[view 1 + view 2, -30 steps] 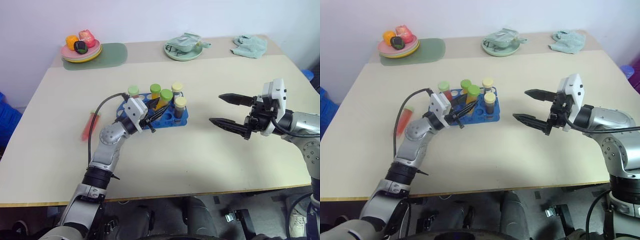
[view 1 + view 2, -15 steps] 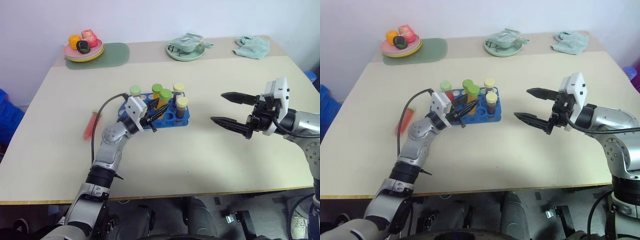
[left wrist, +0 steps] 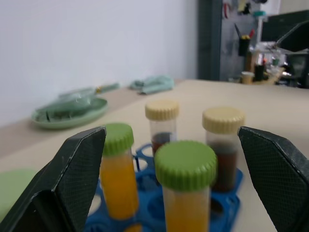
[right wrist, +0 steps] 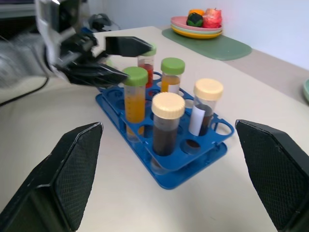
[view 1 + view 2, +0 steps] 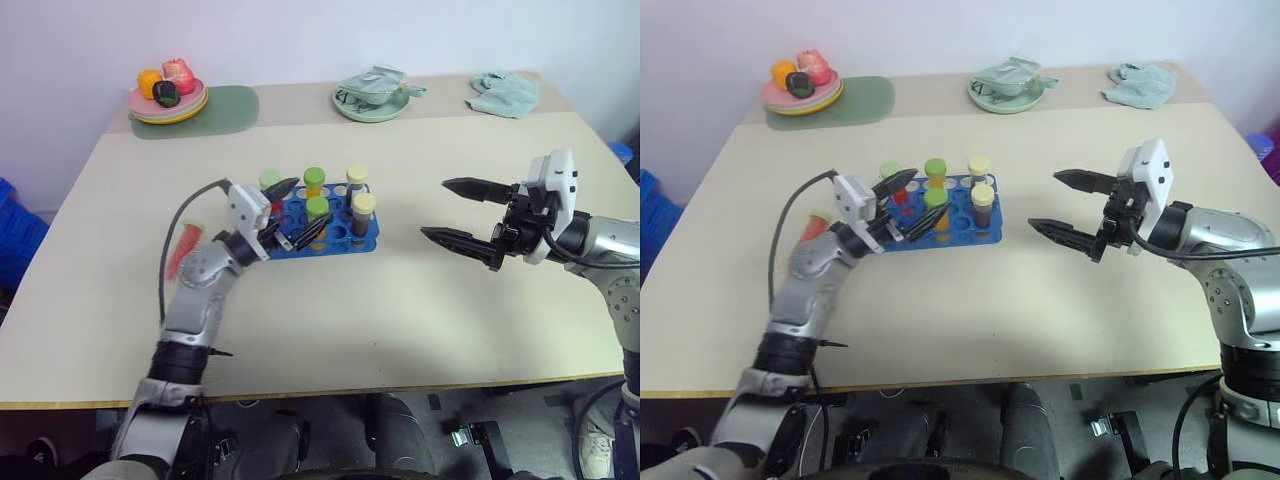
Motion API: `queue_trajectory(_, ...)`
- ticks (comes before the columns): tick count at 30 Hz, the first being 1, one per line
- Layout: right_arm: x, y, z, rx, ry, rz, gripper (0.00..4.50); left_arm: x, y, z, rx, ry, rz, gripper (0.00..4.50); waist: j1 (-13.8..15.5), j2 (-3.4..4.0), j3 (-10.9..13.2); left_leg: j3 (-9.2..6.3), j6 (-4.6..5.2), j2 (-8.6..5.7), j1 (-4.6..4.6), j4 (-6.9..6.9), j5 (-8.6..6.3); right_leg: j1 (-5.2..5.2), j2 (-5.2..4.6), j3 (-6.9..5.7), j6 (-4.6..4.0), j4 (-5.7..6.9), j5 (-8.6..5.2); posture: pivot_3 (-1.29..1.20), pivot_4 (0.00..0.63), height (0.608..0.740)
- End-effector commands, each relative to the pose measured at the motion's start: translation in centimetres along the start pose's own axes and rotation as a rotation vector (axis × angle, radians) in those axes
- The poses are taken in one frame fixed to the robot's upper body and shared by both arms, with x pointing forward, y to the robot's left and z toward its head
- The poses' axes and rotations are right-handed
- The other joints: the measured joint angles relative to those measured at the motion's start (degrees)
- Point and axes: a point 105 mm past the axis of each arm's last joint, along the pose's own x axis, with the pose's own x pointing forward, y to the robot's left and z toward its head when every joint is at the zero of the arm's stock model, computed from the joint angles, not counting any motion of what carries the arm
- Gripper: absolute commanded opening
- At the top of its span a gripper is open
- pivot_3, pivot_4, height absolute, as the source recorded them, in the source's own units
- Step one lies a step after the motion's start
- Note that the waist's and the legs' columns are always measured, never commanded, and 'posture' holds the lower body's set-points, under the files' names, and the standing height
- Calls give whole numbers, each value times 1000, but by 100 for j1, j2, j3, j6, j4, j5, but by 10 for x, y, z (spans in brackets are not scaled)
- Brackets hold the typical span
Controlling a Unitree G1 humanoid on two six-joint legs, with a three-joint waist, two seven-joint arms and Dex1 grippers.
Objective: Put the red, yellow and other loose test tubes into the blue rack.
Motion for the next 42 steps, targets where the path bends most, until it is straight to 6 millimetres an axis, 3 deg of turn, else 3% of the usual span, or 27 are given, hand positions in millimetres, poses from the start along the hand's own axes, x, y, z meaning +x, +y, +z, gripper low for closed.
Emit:
queue_trajectory(1,2,-2,9,-50,-32,15,4500,-18,4,25,36,51,-4,4449,-2,0,0,0,0,1,0,0,0,0,1,0,0,0,0,0,150,740)
queue_trajectory(4,3,-4,8,-56,-36,24,4500,-39,12,30,-4,155,33,4449,-1,1,-1,2,0,2,0,-2,0,0,2,1,0,1,0,0,150,740)
queue_trajectory(6,5,-5,8,-57,-42,32,4500,-62,28,26,-11,331,100,4449,-5,0,1,2,0,2,0,-2,-1,-2,3,2,-1,2,0,0,150,740)
queue_trajectory(12,15,-3,4,-69,-59,62,4500,-121,111,50,-18,606,517,4449,7,-5,4,3,0,8,2,-6,-1,-2,11,1,-4,9,1,0,150,740)
queue_trajectory(16,22,-3,4,-74,-79,78,4500,-135,132,54,-140,692,624,4449,-10,-5,4,2,-1,7,2,-7,-1,-2,12,0,-4,9,2,0,150,740)
queue_trajectory(18,26,-3,4,-74,-89,81,4500,-139,136,52,-225,749,653,4449,-28,-6,4,2,-1,7,1,-9,-1,-4,12,0,-4,8,2,0,150,740)
queue_trajectory(21,29,-2,3,-78,-95,90,4500,-138,137,47,-214,899,675,4449,-69,-6,4,-3,-2,6,-1,-9,-1,-4,13,-2,-4,7,2,0,150,740)
queue_trajectory(26,25,-4,3,-87,-86,86,4500,-136,130,25,-500,993,662,4449,-180,-5,4,-7,-3,-6,-1,-10,0,-7,12,-3,-4,11,2,0,150,740)
queue_trajectory(36,22,-2,3,-91,-75,89,4500,-142,144,-4,-503,1153,695,4449,-295,-5,4,-5,-5,-8,-5,-13,0,-18,13,-3,-4,11,2,0,150,740)
queue_trajectory(42,26,0,4,-90,-80,94,4500,-138,136,-25,-544,1246,671,4449,-275,-6,4,-3,-4,-15,-6,-8,0,-15,10,-3,-4,11,2,0,150,740)
